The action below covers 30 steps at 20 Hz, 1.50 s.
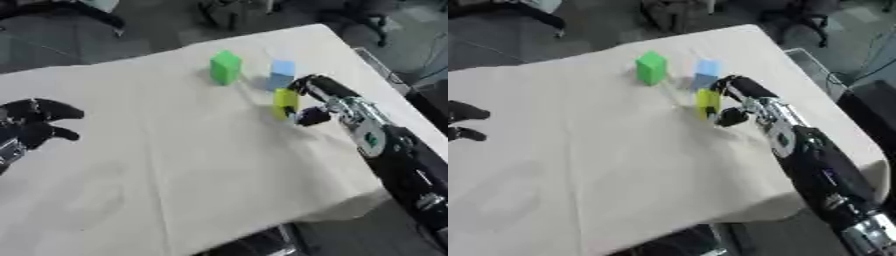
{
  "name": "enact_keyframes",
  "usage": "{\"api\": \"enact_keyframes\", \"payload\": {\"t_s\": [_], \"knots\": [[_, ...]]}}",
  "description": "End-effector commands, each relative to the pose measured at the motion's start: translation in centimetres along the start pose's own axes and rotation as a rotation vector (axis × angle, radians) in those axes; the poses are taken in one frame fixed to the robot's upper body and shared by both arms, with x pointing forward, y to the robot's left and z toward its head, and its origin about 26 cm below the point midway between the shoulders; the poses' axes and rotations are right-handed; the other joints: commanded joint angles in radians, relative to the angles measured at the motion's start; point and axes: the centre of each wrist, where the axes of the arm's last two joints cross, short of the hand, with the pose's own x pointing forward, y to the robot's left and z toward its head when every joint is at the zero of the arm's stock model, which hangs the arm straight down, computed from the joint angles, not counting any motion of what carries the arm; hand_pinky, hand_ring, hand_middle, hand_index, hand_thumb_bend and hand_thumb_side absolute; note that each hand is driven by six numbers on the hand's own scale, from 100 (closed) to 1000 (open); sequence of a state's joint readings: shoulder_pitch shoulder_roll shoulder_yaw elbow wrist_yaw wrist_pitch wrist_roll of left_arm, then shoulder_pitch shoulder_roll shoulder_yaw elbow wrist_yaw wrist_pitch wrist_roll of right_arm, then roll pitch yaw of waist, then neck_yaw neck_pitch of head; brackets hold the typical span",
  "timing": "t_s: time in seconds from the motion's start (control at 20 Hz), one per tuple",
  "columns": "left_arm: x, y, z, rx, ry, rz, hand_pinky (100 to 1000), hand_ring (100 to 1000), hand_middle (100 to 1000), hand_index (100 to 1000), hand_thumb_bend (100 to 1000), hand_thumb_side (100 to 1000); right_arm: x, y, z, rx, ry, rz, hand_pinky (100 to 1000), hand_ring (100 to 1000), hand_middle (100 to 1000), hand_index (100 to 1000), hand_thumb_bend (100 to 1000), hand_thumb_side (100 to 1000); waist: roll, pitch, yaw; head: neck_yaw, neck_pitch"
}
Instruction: Pick up the objects with one hand, pass them to the other hand, and then place them into the box on the other side of the table.
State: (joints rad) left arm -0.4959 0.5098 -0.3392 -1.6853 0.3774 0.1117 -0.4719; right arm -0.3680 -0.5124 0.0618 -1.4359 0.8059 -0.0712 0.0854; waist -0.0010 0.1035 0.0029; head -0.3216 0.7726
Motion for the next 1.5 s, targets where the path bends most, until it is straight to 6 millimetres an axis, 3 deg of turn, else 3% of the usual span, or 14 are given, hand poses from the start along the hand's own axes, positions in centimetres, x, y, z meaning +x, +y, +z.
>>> {"api": "enact_keyframes", "payload": {"t_s": [0.05, 0.1, 0.15, 0.2, 0.75, 1.1, 1.5], "knots": [[1.1, 0.9, 0.0, 0.013, -0.017, -0.039, 771, 895, 727, 763, 404, 550, 3.8, -2.5, -0.3, -0.163, -0.172, 0.075, 770, 710, 561, 630, 188, 134, -0.002, -0.012, 0.006, 0.013, -0.003], [1.1, 1.0, -0.1, 0.015, -0.018, -0.042, 771, 895, 728, 763, 405, 549, 5.2, -2.9, -0.2, -0.194, -0.228, 0.084, 767, 703, 557, 626, 203, 112, -0.003, -0.012, 0.009, 0.018, -0.003], [1.2, 1.0, -0.1, 0.019, -0.02, -0.042, 771, 895, 728, 763, 381, 574, 6.6, -3.3, -0.2, -0.225, -0.289, 0.091, 764, 697, 556, 624, 286, 277, -0.003, -0.013, 0.012, 0.023, -0.003], [1.2, 1.1, -0.1, 0.024, -0.021, -0.041, 771, 895, 727, 763, 404, 549, 7.8, -3.7, -0.1, -0.249, -0.344, 0.096, 764, 696, 553, 623, 215, 100, -0.004, -0.013, 0.015, 0.029, -0.003], [1.1, 0.9, -1.2, -0.046, 0.019, -0.069, 770, 896, 735, 772, 414, 554, 18.1, -5.5, 0.2, -0.264, -0.833, 0.072, 771, 688, 562, 635, 249, 100, -0.004, -0.014, 0.036, 0.107, -0.003], [1.0, 0.3, -2.1, -0.126, 0.046, -0.083, 774, 914, 760, 803, 441, 557, 21.7, -5.6, -0.2, -0.223, -0.997, 0.062, 774, 689, 568, 642, 248, 100, 0.003, -0.011, 0.05, 0.124, -0.003], [1.5, -0.5, -3.1, -0.233, 0.054, -0.105, 782, 928, 777, 818, 461, 561, 23.2, -4.8, -0.9, -0.214, -1.043, 0.106, 779, 687, 572, 648, 274, 100, 0.005, -0.01, 0.056, 0.118, -0.003]]}}
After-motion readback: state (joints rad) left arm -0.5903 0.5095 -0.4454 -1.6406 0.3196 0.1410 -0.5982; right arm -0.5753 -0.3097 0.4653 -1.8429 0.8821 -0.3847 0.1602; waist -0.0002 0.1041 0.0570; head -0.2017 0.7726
